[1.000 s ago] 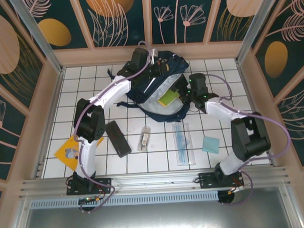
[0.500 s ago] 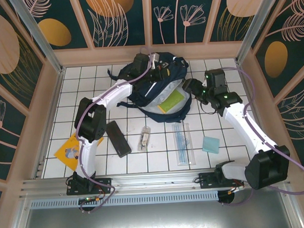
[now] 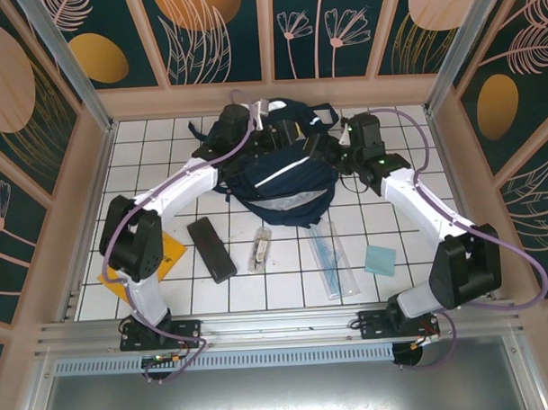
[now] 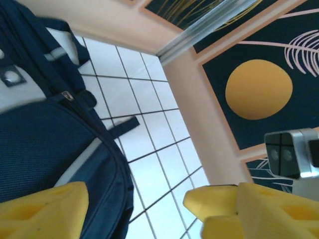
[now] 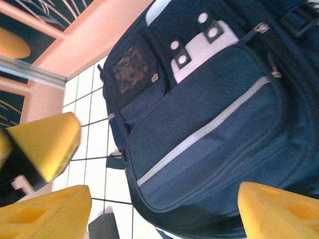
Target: Pack books, pencil case, and school supplies into a backpack
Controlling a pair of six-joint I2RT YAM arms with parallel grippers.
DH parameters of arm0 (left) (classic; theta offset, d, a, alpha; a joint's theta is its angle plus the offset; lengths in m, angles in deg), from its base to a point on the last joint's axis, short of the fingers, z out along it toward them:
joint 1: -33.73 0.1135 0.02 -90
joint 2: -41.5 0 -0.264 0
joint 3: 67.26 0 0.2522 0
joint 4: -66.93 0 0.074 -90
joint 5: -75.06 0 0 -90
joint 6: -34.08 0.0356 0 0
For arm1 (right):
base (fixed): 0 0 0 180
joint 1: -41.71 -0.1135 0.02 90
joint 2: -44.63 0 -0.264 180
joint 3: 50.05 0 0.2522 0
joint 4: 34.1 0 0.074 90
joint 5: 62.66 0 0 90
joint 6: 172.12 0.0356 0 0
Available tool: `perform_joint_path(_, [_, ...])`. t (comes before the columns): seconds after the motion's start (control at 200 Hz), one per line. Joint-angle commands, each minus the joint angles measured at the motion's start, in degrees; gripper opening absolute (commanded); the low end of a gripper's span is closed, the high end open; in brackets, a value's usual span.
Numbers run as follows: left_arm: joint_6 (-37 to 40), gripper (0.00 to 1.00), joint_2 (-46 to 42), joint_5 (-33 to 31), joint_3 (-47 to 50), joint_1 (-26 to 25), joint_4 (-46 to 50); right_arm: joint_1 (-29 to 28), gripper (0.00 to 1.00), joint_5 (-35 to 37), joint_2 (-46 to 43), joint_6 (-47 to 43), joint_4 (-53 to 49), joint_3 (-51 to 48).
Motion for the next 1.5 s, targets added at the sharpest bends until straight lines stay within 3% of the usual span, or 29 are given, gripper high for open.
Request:
perform_joint_path(0.0, [1.74,0.87,-5.36,-8.93,5.37,1.67,3.12,-2.58,0.77,0.03,1.63,-1.88,5.36,1.64])
perform_joint_path(0.065, [1.66,0.99,-10.96,-13.86,10.44,3.17,4.96,-3.89,0.78,-0.13,3.15,-2.28,6.96,1.18])
perform_joint_path(0.265, [-0.13,0.99,-24.82,-27.38,24.23,9.24,15.52,-7.13,0.78,-0.58,9.42,-4.50,7.98,2.51])
perform_joint_path(0.44, [-2.36,0.99,-34.55,-32.61,34.66,16.50,23.99,-8.72,0.78,-0.62,13.33,-4.80,8.34,3.08])
perform_joint_path(0.725, [-22.76,0.99,-45.30,-39.90,45.08,18.91,40.95,-9.27,0.78,-2.56,16.68,-6.59,7.62,4.01])
perform_joint_path(0.926, [-26.55,0.99,-52.58,-45.43,49.40,21.49,45.84,-9.27,0.78,-3.16,17.65,-7.25,7.79,4.08])
perform_joint_path(1.316, [-29.85,0.99,-47.47,-43.89,57.21,25.93,41.42,-10.85,0.78,-4.66,20.16,-8.05,6.83,5.86])
perform_joint_path(1.491, [-32.51,0.99,-45.63,-47.87,56.61,28.45,47.86,-11.21,0.78,-4.76,21.40,-8.04,6.30,6.88])
